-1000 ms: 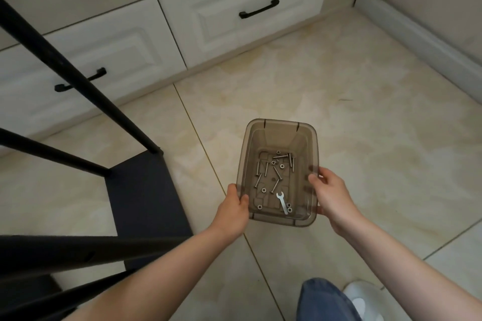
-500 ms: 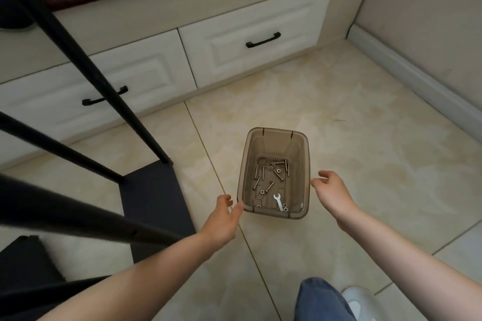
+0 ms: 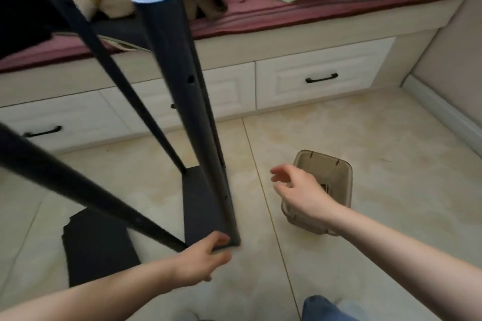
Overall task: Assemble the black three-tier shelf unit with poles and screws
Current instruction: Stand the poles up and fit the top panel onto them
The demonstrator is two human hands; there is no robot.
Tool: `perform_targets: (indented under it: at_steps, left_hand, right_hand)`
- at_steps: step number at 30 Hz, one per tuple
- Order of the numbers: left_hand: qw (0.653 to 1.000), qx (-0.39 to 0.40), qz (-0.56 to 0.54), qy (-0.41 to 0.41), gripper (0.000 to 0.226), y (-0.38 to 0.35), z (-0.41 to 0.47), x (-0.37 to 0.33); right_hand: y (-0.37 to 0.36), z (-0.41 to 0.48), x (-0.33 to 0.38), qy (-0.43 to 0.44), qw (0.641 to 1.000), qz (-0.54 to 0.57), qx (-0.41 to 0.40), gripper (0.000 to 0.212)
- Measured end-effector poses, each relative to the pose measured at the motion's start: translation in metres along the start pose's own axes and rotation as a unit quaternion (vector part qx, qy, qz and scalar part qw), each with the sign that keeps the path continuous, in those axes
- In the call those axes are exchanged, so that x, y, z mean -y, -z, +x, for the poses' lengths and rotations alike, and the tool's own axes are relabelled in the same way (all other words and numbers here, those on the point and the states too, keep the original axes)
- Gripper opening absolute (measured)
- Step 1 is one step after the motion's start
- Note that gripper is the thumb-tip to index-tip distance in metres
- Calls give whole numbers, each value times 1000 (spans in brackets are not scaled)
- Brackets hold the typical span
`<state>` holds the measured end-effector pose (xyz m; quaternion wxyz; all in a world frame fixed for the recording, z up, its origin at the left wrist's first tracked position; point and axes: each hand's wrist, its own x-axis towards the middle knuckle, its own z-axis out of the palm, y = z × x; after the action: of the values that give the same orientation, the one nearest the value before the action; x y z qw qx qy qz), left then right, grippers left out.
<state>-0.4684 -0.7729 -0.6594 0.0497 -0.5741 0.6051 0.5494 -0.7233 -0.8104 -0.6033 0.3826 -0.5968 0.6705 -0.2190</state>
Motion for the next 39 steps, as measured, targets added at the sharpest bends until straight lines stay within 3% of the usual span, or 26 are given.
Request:
perform_targets:
  at_steps: [4,8,13,18,21,26,32,39]
  left_hand:
    - [999,-24,-13,28,36,21,-40,18]
    - [996,-49,-8,76,43,32,-70,35]
    - [980,-150,-31,123,57,53,-82,46]
    - [967,-251,-33,26,55,68,-90,39]
    - [963,-267,-42,-16,49,74,-91,25]
    - [966,-258,-15,-12,30,87,-90,15]
    - [968,-249,-8,-10,33,100,-88,24]
    - [952,-284,-113,7,28,104,-80,28]
  right_hand:
    - [-14,-8,48,64,990,-19,121,41]
    - [-19,-16,70,87,976,-18,200,47]
    - [-20,-22,75,117,976,12,183,45]
    - [-15,-30,76,159,975,-1,152,41]
    - [-9,-31,82,169,974,-20,151,40]
    - [-3,-27,94,174,970,-84,151,23]
    - [-9,-26,106,179,964,-130,149,18]
    - [-18,-34,116,193,954,-150,176,14]
